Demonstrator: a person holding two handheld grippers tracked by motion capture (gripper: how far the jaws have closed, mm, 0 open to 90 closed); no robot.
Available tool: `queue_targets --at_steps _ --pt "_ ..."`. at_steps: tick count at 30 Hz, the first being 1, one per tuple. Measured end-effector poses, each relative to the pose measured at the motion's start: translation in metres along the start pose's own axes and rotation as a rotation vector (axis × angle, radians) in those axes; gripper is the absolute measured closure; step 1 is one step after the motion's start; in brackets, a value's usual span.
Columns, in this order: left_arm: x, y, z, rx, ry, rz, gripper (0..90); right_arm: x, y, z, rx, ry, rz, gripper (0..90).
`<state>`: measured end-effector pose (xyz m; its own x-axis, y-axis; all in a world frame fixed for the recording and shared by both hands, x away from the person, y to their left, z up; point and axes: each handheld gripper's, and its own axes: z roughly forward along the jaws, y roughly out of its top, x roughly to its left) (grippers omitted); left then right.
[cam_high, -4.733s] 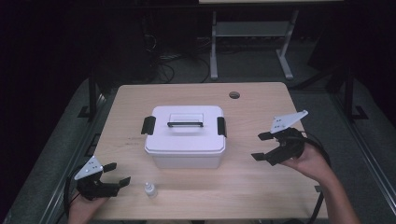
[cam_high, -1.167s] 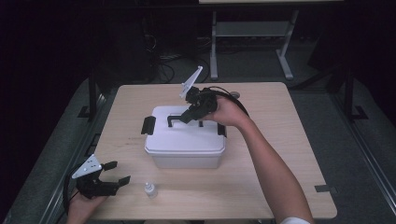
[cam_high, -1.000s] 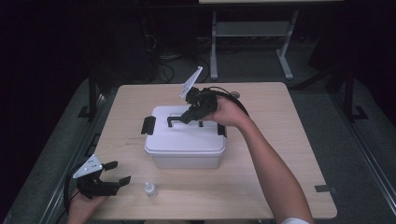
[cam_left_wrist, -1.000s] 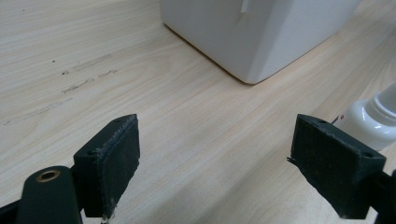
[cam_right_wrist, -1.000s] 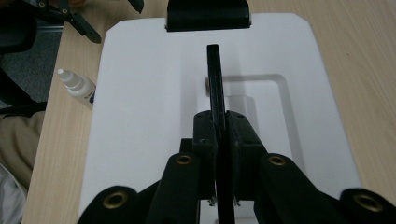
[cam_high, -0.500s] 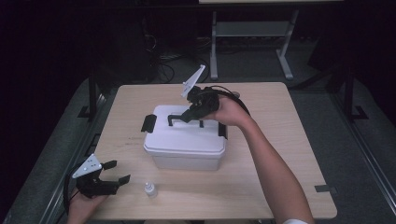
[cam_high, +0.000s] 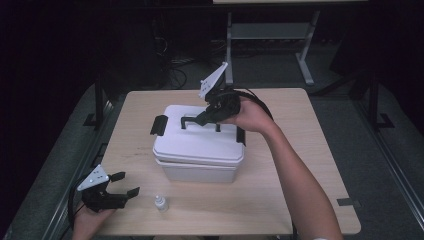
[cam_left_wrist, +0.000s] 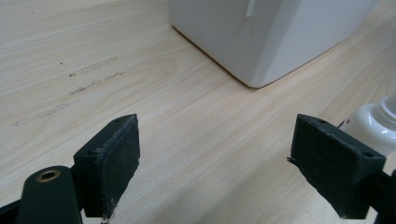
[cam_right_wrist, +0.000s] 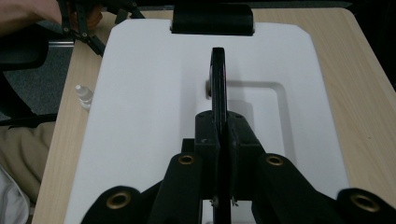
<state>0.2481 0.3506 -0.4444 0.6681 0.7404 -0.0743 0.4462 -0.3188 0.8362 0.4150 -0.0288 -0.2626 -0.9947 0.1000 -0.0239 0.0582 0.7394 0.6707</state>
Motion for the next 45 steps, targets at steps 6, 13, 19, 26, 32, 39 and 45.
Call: queue_targets --at_steps 6,13,19,26,32,39,45 --pt "0.000 0.000 0.000 0.001 0.004 -0.002 15.7 0.006 -0.002 -0.017 0.000 -0.021 0.003 84.0" --pt "0.000 -0.001 -0.001 0.004 0.004 -0.006 15.7 0.011 -0.008 -0.035 0.000 -0.045 0.011 84.0" --pt "0.000 -0.001 0.000 0.012 0.003 -0.001 15.7 0.016 -0.018 -0.054 -0.006 -0.076 0.015 83.9" --pt "-0.001 0.001 0.000 0.007 0.003 -0.003 15.7 0.026 -0.040 -0.083 -0.006 -0.120 0.041 84.0" --pt "-0.003 0.002 0.002 0.007 -0.001 -0.001 15.7 0.031 -0.055 -0.097 -0.007 -0.145 0.061 83.9" --pt "-0.004 0.002 0.002 0.012 0.001 0.000 15.7 0.040 -0.073 -0.118 -0.012 -0.176 0.092 84.0" --pt "-0.004 0.002 0.003 0.018 0.001 -0.001 15.7 0.045 -0.084 -0.130 -0.006 -0.194 0.108 83.9"
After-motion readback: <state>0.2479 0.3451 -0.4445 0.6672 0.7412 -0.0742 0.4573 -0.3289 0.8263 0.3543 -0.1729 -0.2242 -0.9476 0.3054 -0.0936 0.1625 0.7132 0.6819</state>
